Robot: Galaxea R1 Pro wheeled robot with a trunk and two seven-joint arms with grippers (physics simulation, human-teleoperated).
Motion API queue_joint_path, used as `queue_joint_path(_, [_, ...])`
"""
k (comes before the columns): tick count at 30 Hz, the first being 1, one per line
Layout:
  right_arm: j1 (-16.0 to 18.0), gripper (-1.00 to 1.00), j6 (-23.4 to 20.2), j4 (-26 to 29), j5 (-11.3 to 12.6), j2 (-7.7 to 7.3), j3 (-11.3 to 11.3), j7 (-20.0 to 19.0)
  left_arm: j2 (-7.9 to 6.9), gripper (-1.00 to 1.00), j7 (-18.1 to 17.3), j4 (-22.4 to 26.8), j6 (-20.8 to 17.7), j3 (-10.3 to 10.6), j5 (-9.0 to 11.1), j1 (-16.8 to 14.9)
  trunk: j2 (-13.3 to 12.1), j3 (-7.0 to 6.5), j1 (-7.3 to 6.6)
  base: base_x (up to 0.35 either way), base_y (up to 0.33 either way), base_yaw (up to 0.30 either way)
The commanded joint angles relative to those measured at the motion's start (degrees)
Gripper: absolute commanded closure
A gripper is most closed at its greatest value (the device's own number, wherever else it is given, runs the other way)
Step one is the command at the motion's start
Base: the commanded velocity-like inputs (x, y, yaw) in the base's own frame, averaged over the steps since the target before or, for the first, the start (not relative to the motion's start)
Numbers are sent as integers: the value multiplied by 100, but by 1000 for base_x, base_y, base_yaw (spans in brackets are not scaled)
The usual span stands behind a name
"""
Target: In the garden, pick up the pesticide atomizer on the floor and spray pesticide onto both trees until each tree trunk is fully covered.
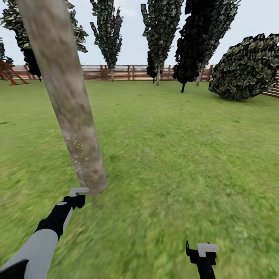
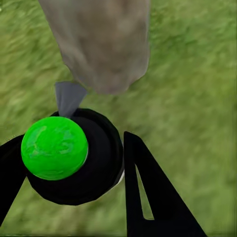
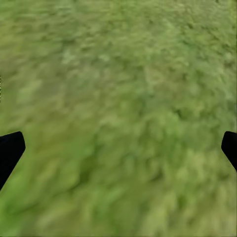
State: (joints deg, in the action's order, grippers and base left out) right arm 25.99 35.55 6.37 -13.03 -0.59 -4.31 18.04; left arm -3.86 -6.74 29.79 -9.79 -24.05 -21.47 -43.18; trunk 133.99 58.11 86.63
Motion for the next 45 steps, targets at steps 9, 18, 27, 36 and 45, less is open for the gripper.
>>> queue_joint_path(9, [2, -100, 13, -4, -60, 6, -44, 16, 8, 100, -47, 9, -32, -50, -59, -6, 2, 5, -1, 39, -272, 204])
queue_joint_path(18, [2, -100, 13, -4, -60, -2, -51, 16, -58, 100, -44, -218, -41, -56, -80, -6, 2, 5, -1, 96, -272, 4])
queue_joint_path(27, [2, -100, 13, -4, -60, 0, -50, 24, -73, 100, 385, -231, -41, -50, -69, -6, 2, 5, -1, 98, -272, 84])
queue_joint_path(36, [2, -100, 13, -4, -60, 6, -45, 24, -10, 100, 409, -237, -40, -55, -51, -6, 2, 5, -1, 200, -222, 273])
queue_joint_path(45, [2, -100, 13, -4, -60, 3, -47, 24, -10, 100, 411, -233, -41, -61, -46, -6, 2, 5, -1, 214, -135, 121])
